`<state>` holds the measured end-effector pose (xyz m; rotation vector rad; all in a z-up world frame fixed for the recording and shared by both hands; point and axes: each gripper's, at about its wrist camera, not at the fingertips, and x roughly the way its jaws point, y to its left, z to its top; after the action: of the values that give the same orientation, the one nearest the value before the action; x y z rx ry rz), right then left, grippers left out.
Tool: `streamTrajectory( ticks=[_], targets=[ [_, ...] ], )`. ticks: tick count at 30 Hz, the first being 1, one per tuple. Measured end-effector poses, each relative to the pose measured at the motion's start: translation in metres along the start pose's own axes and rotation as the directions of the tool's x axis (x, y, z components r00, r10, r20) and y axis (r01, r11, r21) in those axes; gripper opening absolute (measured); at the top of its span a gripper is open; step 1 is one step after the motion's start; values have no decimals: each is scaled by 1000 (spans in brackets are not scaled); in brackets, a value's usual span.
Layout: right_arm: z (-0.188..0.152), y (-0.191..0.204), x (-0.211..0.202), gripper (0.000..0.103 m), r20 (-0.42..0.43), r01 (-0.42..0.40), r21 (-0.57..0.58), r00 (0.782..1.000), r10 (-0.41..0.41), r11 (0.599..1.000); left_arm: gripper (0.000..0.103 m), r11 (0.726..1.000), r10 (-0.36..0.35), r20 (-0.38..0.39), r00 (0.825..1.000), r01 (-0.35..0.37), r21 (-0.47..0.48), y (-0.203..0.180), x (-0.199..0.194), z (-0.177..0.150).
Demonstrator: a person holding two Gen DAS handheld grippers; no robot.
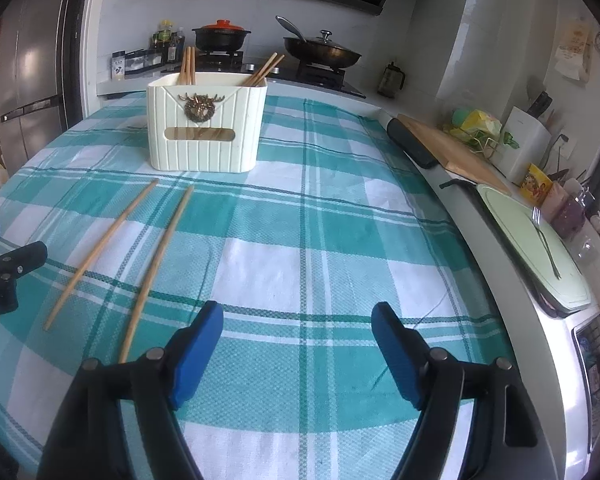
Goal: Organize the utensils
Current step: 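Move both tools back down toward the last two chopsticks on the cloth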
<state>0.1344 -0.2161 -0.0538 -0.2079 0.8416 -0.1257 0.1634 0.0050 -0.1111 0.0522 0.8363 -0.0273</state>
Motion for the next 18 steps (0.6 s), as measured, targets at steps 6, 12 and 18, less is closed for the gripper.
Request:
streamTrajectory(
  ticks=[6, 12, 18],
  targets=[
    [-2, -2, 6, 78, -19, 18, -4, 1000, -18, 1000, 98, 1000, 9, -15, 1000, -9, -2, 2, 6, -1],
    [-2, -2, 10, 78, -34, 38, -12, 999, -38, 999, 98, 1000, 11, -23, 1000, -11, 0, 3, 13, 0],
    [-1, -3, 14, 79, -45, 48, -17, 998, -48, 999, 98, 1000, -3, -38, 999, 3, -7, 6, 23, 4]
  ],
)
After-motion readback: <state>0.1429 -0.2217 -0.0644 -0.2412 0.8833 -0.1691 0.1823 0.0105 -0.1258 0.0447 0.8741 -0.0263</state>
